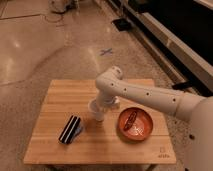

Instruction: Pick up the ceramic cup

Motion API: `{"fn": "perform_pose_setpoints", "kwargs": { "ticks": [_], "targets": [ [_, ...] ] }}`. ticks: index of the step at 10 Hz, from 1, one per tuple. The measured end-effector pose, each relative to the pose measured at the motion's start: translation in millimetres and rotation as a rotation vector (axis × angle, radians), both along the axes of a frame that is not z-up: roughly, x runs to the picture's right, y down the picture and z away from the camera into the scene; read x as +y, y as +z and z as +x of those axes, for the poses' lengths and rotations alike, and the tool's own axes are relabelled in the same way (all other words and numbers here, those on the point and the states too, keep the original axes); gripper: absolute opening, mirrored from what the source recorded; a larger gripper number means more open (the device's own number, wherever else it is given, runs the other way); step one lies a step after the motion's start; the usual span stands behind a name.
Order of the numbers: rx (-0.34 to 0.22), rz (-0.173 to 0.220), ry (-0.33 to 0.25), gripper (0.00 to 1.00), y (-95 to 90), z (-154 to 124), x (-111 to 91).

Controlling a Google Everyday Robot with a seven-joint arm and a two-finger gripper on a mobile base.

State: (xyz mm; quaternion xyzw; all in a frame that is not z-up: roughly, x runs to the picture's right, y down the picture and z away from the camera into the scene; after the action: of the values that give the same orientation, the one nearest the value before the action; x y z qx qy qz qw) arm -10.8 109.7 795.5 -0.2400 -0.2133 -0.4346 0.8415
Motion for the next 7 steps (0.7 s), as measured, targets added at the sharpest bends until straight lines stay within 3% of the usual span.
{"fn": "perform_pose_setpoints", "kwargs": {
  "ticks": [4,7],
  "targets": [
    [-0.066,0.023,0.034,0.00,-29.9,7.2,-20.3],
    [-0.132,0.071,0.035,0.00,-64.3,16.1,-43.6]
  ]
}}
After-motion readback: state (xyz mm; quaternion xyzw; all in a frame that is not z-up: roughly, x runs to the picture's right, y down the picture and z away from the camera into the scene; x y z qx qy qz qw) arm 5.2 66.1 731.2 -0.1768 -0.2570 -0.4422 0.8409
